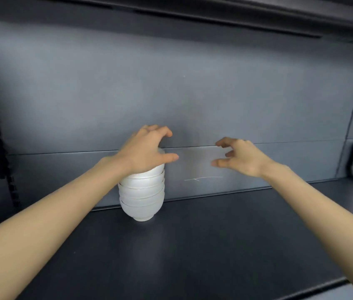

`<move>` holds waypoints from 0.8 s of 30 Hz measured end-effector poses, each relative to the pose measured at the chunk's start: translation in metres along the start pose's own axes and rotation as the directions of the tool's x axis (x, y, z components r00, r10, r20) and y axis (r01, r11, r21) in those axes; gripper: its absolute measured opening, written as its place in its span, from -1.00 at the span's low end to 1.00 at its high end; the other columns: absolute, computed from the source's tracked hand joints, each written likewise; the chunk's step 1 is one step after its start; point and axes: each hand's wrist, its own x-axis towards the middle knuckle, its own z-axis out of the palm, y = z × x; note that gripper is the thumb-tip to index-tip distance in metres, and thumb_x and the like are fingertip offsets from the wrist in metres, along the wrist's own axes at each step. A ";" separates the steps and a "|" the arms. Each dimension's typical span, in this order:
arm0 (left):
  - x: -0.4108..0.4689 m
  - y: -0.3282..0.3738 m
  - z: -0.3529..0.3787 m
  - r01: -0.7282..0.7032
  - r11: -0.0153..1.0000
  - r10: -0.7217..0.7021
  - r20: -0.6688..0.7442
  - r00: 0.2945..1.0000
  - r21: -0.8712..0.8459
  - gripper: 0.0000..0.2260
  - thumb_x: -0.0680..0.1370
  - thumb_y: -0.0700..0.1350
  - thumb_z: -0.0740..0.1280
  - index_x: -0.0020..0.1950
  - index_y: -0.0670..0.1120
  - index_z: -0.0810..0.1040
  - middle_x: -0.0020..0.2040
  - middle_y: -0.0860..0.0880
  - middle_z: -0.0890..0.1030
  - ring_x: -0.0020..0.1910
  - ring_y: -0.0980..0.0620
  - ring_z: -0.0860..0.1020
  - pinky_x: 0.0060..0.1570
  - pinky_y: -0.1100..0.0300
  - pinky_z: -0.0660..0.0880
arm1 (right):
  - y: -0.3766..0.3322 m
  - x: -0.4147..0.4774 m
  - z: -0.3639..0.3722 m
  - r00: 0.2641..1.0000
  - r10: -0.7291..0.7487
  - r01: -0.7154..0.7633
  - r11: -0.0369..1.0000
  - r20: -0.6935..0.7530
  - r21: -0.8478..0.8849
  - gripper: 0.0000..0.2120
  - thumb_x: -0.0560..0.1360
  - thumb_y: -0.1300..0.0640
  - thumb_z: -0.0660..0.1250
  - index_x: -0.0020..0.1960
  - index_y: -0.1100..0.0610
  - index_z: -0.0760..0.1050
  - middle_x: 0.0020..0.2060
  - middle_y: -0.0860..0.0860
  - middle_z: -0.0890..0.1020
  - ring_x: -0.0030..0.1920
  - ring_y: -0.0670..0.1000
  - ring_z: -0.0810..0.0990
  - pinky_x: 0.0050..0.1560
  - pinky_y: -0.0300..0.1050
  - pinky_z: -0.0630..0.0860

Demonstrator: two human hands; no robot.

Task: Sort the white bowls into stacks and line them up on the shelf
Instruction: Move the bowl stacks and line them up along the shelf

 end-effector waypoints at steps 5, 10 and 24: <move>0.024 0.067 0.007 -0.158 0.979 0.161 -0.014 0.987 0.130 -0.46 0.50 0.14 0.35 0.42 -0.02 0.34 0.36 -0.01 0.43 0.35 -0.04 0.32 0.30 0.12 0.24 | 0.035 -0.028 -0.064 0.992 0.041 -0.064 0.978 -0.117 -0.201 -0.39 0.45 -0.03 0.44 0.41 0.08 0.33 0.34 0.10 0.45 0.34 0.13 0.40 0.29 0.02 0.39; 0.036 0.157 0.031 -0.257 0.950 0.268 -0.044 0.962 0.177 -0.45 0.53 0.16 0.29 0.45 -0.01 0.27 0.41 0.00 0.39 0.41 -0.03 0.28 0.30 0.11 0.22 | 0.088 -0.088 -0.127 0.968 0.097 -0.168 0.935 -0.233 -0.311 -0.38 0.47 -0.05 0.40 0.45 0.07 0.28 0.40 0.07 0.35 0.37 0.15 0.36 0.32 0.06 0.37; 0.054 0.442 0.133 -0.396 0.917 0.397 -0.022 0.918 0.047 -0.36 0.54 0.18 0.27 0.53 0.04 0.11 0.54 -0.05 0.10 0.50 -0.06 0.12 0.44 0.00 0.10 | 0.278 -0.274 -0.288 0.921 0.247 -0.374 0.776 -0.301 -0.508 -0.33 0.49 -0.07 0.37 0.50 0.01 0.17 0.51 0.07 0.12 0.42 0.24 0.23 0.29 0.18 0.38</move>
